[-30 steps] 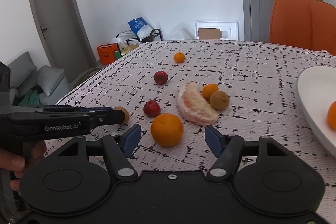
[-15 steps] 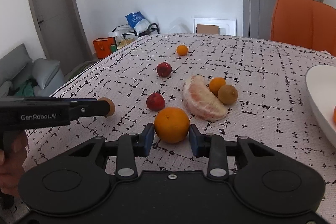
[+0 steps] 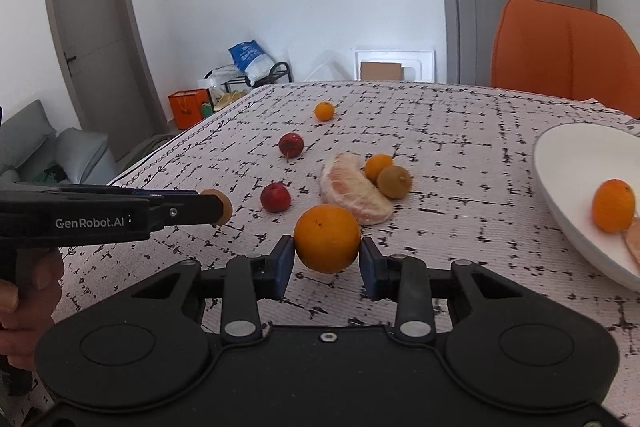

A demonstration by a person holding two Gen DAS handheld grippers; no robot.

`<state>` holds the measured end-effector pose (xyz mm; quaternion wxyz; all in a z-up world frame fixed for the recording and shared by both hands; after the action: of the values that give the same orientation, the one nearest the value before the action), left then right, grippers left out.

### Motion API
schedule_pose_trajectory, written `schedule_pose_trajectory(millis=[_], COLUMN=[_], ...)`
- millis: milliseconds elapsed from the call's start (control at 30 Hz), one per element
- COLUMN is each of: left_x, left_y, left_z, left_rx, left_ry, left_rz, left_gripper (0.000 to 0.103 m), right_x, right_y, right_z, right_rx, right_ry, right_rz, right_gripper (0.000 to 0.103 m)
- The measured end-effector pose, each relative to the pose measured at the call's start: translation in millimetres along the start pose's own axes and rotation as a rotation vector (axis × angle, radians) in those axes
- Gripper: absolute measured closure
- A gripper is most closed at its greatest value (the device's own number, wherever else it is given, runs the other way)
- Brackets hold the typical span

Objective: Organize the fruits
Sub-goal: 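Carry the large orange onto the white plate and open the right gripper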

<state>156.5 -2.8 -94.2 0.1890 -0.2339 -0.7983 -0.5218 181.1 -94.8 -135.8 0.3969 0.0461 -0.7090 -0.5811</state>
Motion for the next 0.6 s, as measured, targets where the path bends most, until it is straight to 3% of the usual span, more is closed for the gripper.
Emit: schedule_pose_trajectory(millis=[600], left_x=[-9], left_y=[1], left_z=[-54], left_rx=[-0.086], left_ry=[-0.06], left_rz=[0.002], left_gripper=[0.081], right_x=[36], right_y=[-10], right_z=[-42], right_rx=[-0.07], right_ry=[-0.091], right_rz=[-0.055], right_gripper=[0.07])
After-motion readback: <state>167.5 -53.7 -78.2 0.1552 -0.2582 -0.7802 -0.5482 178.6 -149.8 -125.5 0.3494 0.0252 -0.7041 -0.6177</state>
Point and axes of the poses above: each gripper's, at about its wrist camera, not at the fingertips, and x roughly against the way its jaws point, z to its left, y to its top, the point moved 8 cm from there along -x, roughly the way its jaws point, and after that the axes turned 12 degrees about x, right-handed, at the moved point
